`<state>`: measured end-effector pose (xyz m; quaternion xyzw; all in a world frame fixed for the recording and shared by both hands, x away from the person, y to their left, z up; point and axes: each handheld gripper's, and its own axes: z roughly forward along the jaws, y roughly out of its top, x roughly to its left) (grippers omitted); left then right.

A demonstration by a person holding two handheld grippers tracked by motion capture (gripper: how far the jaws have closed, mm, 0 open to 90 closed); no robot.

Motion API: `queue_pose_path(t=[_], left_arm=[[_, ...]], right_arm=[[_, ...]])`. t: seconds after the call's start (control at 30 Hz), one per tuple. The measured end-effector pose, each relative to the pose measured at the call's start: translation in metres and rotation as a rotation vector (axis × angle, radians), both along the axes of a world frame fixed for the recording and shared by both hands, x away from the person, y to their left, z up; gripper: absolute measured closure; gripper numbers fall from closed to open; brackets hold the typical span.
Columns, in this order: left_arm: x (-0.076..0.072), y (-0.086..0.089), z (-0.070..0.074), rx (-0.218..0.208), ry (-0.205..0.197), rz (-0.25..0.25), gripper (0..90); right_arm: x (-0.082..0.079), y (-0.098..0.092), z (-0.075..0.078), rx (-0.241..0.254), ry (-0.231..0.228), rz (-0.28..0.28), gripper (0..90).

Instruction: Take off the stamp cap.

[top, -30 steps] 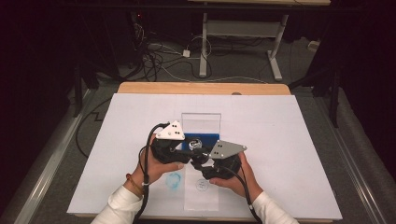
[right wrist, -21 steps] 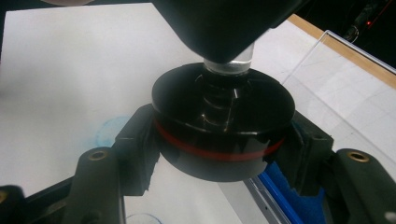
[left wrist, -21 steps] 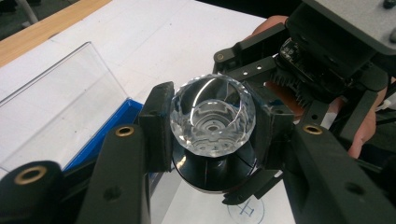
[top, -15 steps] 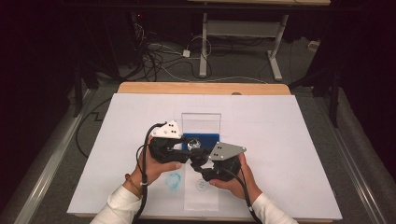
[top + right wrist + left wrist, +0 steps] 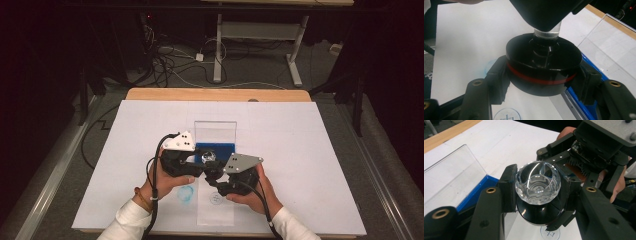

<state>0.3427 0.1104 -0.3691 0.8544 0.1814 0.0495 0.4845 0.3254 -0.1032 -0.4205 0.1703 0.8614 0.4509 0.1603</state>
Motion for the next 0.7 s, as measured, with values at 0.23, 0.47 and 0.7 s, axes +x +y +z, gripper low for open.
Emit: queue_pose_path(t=[0.23, 0.47, 0.7], left_arm=[[0.003, 0.004, -0.002, -0.039, 0.032, -0.022, 54.9], [0.0, 0.002, -0.001, -0.026, 0.004, -0.025, 54.9], [-0.007, 0.003, 0.001, -0.057, -0.034, -0.023, 55.0]], right_arm=[[0.0, -0.002, 0.0, 0.009, 0.01, 0.021, 38.8], [0.0, -0.003, 0.0, 0.027, 0.033, 0.029, 38.8], [-0.003, -0.006, 0.005, 0.052, 0.044, 0.032, 38.9]])
